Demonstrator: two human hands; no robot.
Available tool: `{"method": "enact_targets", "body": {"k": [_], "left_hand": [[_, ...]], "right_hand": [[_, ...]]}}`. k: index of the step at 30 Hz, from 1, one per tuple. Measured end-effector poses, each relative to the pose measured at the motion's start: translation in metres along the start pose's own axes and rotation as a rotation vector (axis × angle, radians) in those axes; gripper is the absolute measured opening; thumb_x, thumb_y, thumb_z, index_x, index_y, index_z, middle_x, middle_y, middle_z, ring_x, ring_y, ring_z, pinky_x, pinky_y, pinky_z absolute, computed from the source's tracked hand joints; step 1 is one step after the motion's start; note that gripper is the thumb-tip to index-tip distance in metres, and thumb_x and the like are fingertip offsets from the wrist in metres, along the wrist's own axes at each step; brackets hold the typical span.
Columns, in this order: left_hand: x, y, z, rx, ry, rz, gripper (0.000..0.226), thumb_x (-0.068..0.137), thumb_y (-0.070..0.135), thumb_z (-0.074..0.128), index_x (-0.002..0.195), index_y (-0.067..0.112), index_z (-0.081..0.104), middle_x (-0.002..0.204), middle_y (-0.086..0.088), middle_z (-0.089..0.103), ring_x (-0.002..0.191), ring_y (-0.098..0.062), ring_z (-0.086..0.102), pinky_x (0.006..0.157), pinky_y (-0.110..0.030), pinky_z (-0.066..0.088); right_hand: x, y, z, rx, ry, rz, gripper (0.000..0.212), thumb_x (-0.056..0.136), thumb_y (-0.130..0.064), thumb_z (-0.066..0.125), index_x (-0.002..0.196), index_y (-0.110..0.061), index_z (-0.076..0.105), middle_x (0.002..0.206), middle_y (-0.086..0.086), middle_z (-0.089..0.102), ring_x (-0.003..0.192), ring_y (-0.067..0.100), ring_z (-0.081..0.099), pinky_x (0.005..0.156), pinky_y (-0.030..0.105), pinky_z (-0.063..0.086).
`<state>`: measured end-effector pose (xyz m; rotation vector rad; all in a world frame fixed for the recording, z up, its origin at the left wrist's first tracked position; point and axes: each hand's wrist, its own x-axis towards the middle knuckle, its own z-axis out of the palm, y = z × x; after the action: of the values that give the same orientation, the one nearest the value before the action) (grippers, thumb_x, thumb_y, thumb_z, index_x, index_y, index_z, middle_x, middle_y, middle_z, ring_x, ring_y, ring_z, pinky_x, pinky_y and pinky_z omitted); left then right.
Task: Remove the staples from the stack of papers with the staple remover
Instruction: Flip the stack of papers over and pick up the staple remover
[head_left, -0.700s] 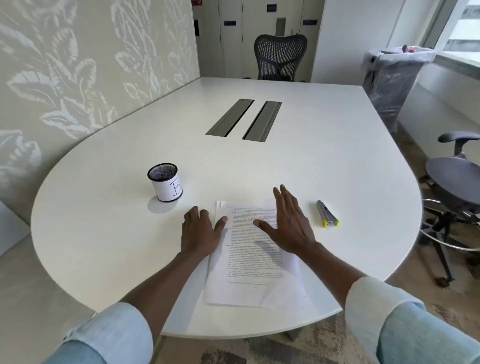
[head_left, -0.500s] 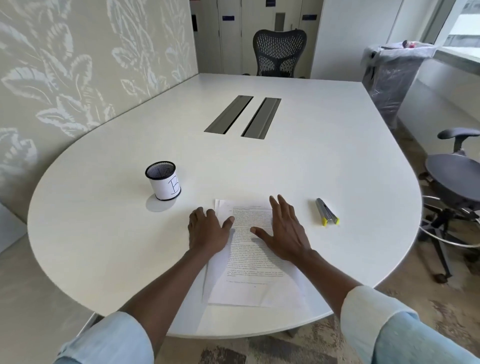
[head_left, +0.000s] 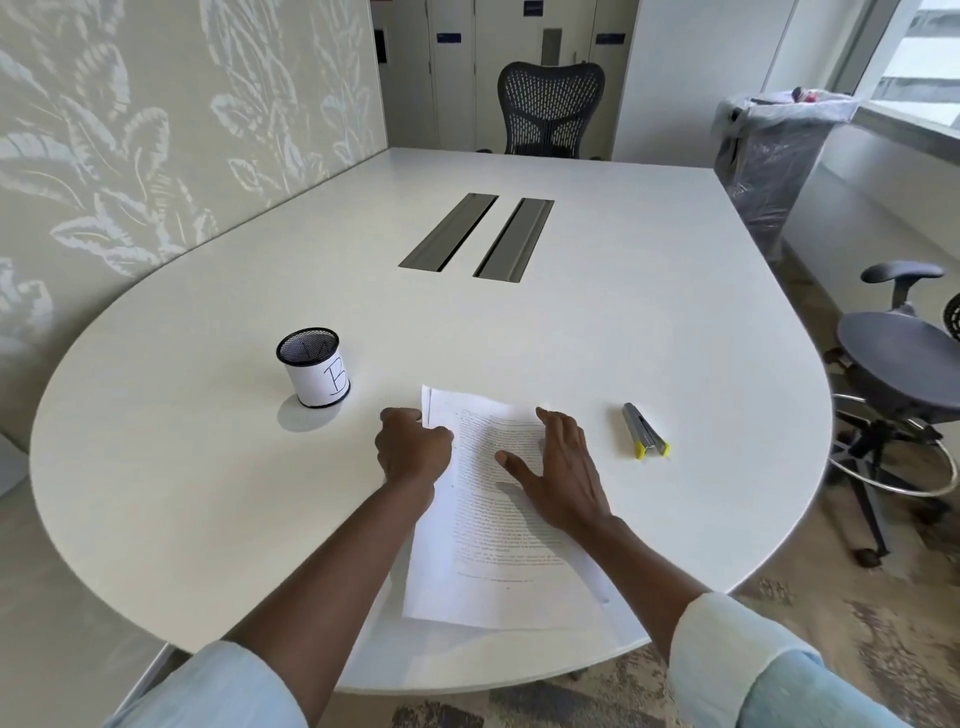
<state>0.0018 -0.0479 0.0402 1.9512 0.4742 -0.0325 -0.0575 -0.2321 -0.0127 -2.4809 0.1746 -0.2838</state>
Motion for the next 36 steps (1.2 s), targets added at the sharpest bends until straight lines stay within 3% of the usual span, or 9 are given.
{"method": "enact_targets", "body": {"k": [4, 10, 14, 18, 21, 23, 29, 33, 36], "left_hand": [[-0.015, 0.015, -0.014, -0.106, 0.029, 0.093, 0.051, 0.078, 0.009, 0.088, 0.126, 0.014, 0.071, 0.096, 0.006, 0.073, 0.106, -0.027, 0.073, 0.095, -0.042, 0.061], [-0.050, 0.041, -0.025, 0.074, 0.093, 0.501, 0.011, 0.087, 0.019, 0.084, 0.097, 0.024, 0.086, 0.091, 0.008, 0.087, 0.090, -0.020, 0.081, 0.082, -0.031, 0.058], [-0.081, 0.053, -0.023, 0.176, 0.117, 0.629, 0.017, 0.094, 0.024, 0.075, 0.107, 0.028, 0.086, 0.101, 0.007, 0.087, 0.096, -0.022, 0.082, 0.080, -0.034, 0.059], [-0.095, 0.050, -0.028, 0.079, 0.031, 0.752, 0.030, 0.091, 0.023, 0.079, 0.121, 0.024, 0.081, 0.110, 0.010, 0.086, 0.103, -0.017, 0.081, 0.095, -0.040, 0.062], [-0.097, 0.045, -0.036, -0.104, 0.002, 0.865, 0.042, 0.083, 0.027, 0.080, 0.124, 0.023, 0.076, 0.120, 0.017, 0.079, 0.119, -0.006, 0.072, 0.106, -0.024, 0.051], [-0.093, 0.042, -0.041, -0.266, -0.039, 0.819, 0.041, 0.085, 0.036, 0.078, 0.124, 0.024, 0.072, 0.125, 0.017, 0.076, 0.127, -0.004, 0.068, 0.106, -0.013, 0.043], [-0.056, 0.051, -0.056, -0.693, -0.136, 0.311, 0.082, 0.065, 0.065, 0.083, 0.122, 0.008, 0.073, 0.125, 0.006, 0.077, 0.118, -0.006, 0.070, 0.105, -0.027, 0.045], [-0.038, 0.045, -0.076, -0.824, -0.328, 0.182, 0.059, 0.066, 0.065, 0.093, 0.107, 0.024, 0.084, 0.126, 0.005, 0.082, 0.124, -0.021, 0.076, 0.121, -0.046, 0.049], [-0.029, 0.031, -0.087, -0.856, -0.364, 0.099, 0.080, 0.061, 0.051, 0.101, 0.127, 0.011, 0.080, 0.132, -0.007, 0.081, 0.130, -0.032, 0.074, 0.120, -0.058, 0.051]], "right_hand": [[0.009, -0.017, -0.016, 0.171, 0.009, 0.107, 0.075, 0.099, -0.070, 0.064, 0.150, -0.016, 0.056, 0.152, 0.003, 0.058, 0.137, 0.024, 0.060, 0.109, 0.042, 0.051], [0.017, -0.088, -0.055, 0.692, -0.005, 0.219, 0.067, 0.079, -0.085, 0.071, 0.105, -0.024, 0.074, 0.106, -0.006, 0.080, 0.097, 0.013, 0.079, 0.079, 0.034, 0.067], [0.021, -0.122, -0.070, 0.736, 0.053, 0.292, 0.057, 0.075, -0.065, 0.084, 0.108, -0.020, 0.072, 0.092, -0.004, 0.083, 0.081, 0.013, 0.082, 0.083, 0.043, 0.069], [0.022, -0.130, -0.083, 0.734, 0.149, 0.313, 0.019, 0.091, -0.030, 0.078, 0.104, -0.017, 0.075, 0.092, 0.003, 0.082, 0.084, 0.025, 0.081, 0.083, 0.047, 0.068], [0.023, -0.132, -0.099, 0.779, 0.181, 0.256, 0.008, 0.098, -0.011, 0.072, 0.102, -0.011, 0.079, 0.092, 0.009, 0.083, 0.086, 0.030, 0.081, 0.074, 0.042, 0.066], [0.024, -0.134, -0.114, 0.869, 0.168, 0.225, 0.011, 0.100, -0.007, 0.073, 0.105, -0.011, 0.082, 0.093, 0.007, 0.086, 0.083, 0.024, 0.082, 0.073, 0.036, 0.066], [0.026, -0.139, -0.166, 1.200, -0.119, 0.033, 0.025, 0.100, -0.001, 0.073, 0.124, 0.003, 0.078, 0.120, 0.023, 0.082, 0.103, 0.036, 0.080, 0.101, 0.052, 0.064], [0.033, -0.126, -0.186, 1.278, -0.256, -0.048, 0.028, 0.100, -0.004, 0.073, 0.127, 0.002, 0.078, 0.127, 0.022, 0.081, 0.109, 0.034, 0.081, 0.097, 0.046, 0.066], [0.039, -0.107, -0.178, 1.196, -0.251, -0.038, 0.023, 0.100, -0.004, 0.074, 0.122, -0.001, 0.081, 0.123, 0.020, 0.082, 0.106, 0.031, 0.082, 0.093, 0.041, 0.067]]}}
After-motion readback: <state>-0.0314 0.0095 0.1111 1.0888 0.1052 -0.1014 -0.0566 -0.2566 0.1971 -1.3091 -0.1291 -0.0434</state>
